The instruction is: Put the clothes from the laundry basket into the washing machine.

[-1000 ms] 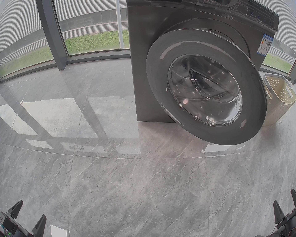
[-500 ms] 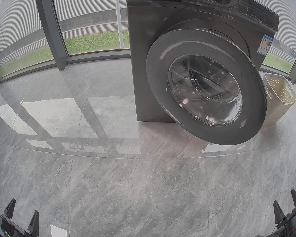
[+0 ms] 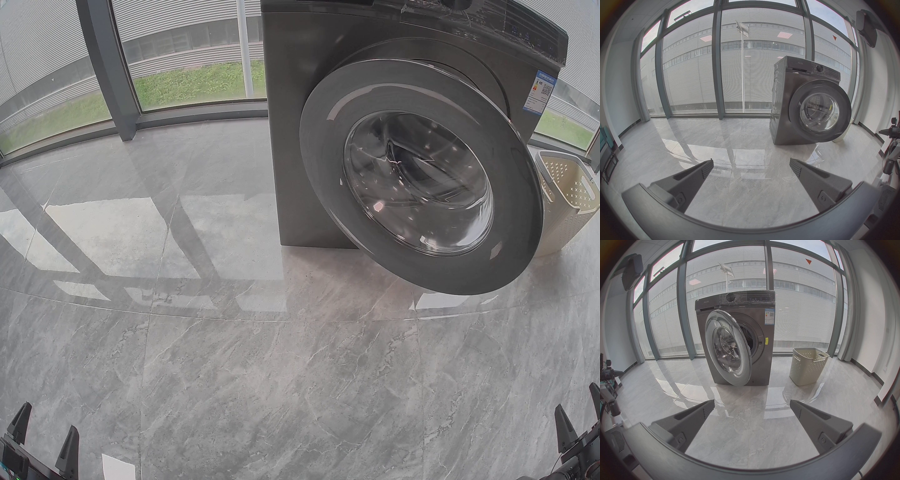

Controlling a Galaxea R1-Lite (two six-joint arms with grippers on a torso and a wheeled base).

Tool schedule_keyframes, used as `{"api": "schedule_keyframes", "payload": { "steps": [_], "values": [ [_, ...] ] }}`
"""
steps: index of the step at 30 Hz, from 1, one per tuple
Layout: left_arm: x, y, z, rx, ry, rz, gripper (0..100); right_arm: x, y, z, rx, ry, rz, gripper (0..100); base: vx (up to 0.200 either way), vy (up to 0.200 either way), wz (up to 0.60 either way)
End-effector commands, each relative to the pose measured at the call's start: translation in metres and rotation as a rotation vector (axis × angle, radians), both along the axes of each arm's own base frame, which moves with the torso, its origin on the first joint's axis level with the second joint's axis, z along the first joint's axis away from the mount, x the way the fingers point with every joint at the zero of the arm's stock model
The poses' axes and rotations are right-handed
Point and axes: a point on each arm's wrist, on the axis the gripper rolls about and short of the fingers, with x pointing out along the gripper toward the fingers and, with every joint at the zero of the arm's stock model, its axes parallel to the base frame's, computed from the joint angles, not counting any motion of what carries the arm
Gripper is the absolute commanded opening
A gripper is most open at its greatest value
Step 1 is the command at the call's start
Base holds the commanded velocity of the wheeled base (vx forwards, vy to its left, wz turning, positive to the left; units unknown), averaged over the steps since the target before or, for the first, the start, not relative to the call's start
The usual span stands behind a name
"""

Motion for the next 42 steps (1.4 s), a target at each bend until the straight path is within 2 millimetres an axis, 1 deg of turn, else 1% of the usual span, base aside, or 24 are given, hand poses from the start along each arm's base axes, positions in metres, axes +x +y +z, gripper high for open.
{"api": "schedule_keyframes", "payload": {
  "steps": [1, 12, 14, 17, 21, 27, 33, 34, 35, 36, 37, 38, 39, 41, 42],
  "values": [
    [0.001, 0.0, -0.005, -0.004, 0.009, 0.0, 100, 0.0, 0.0, -0.005, -0.008, 0.004, 0.002, 100, 0.0, -0.2, 0.0],
    [0.001, 0.0, -0.005, -0.011, 0.011, -0.006, 100, 0.0, 0.0, -0.005, -0.022, 0.003, 0.008, 100, 0.0, -0.2, 0.0],
    [0.001, 0.0, -0.005, -0.007, 0.011, -0.008, 100, 0.0, 0.0, -0.005, -0.017, 0.003, 0.011, 100, 0.0, 0.0, 0.0],
    [0.001, 0.0, -0.005, -0.007, 0.011, -0.008, 100, 0.0, 0.0, -0.005, -0.023, 0.004, 0.013, 100, 0.0, 0.0, -0.6],
    [0.001, 0.0, -0.005, -0.007, 0.011, -0.006, 100, 0.0, 0.0, -0.005, -0.025, 0.004, 0.014, 100, 0.0, 0.0, 0.0],
    [0.001, 0.0, -0.005, -0.007, 0.011, -0.008, 100, 0.0, 0.0, -0.005, -0.026, 0.004, 0.008, 100, 0.0, -0.2, 0.0],
    [0.001, 0.0, -0.005, -0.007, 0.009, -0.009, 100, 0.0, 0.0, -0.004, -0.031, -0.003, 0.009, 100, 0.0, 0.0, 0.0],
    [0.001, 0.0, -0.005, -0.006, 0.009, -0.008, 100, -0.002, 0.0, 0.005, -0.028, -0.05, 0.015, 100, 0.0, 0.0, 0.0],
    [0.001, 0.0, -0.005, -0.007, 0.009, -0.008, 100, -0.007, 0.0, 0.021, -0.023, -0.128, 0.022, 100, 0.0, 0.0, 0.0],
    [0.001, 0.0, -0.005, -0.007, 0.009, -0.008, 100, -0.016, 0.0, 0.047, 0.001, -0.226, 0.034, 100, 0.0, 0.0, 0.0],
    [0.001, 0.0, -0.005, -0.007, 0.009, -0.008, 100, -0.018, 0.0, 0.053, 0.01, -0.236, 0.037, 100, 0.0, 0.0, 0.0],
    [0.001, 0.0, -0.005, -0.003, 0.009, -0.009, 100, -0.018, 0.0, 0.07, 0.038, -0.227, 0.049, 100, 0.0, 0.0, 0.0],
    [0.001, 0.0, -0.005, 0.002, 0.011, -0.009, 100, -0.011, 0.0, 0.073, 0.045, -0.163, 0.059, 100, 0.0, 0.0, 0.0],
    [0.001, 0.0, -0.005, 0.005, 0.011, -0.009, 100, 0.006, 0.0, 0.068, 0.038, -0.023, 0.09, 100, 0.0, 0.0, 0.0],
    [0.001, 0.0, -0.005, 0.002, 0.011, -0.009, 100, 0.019, 0.002, 0.064, 0.036, 0.06, 0.122, 100, 0.0, 0.0, 0.0]
  ]
}}
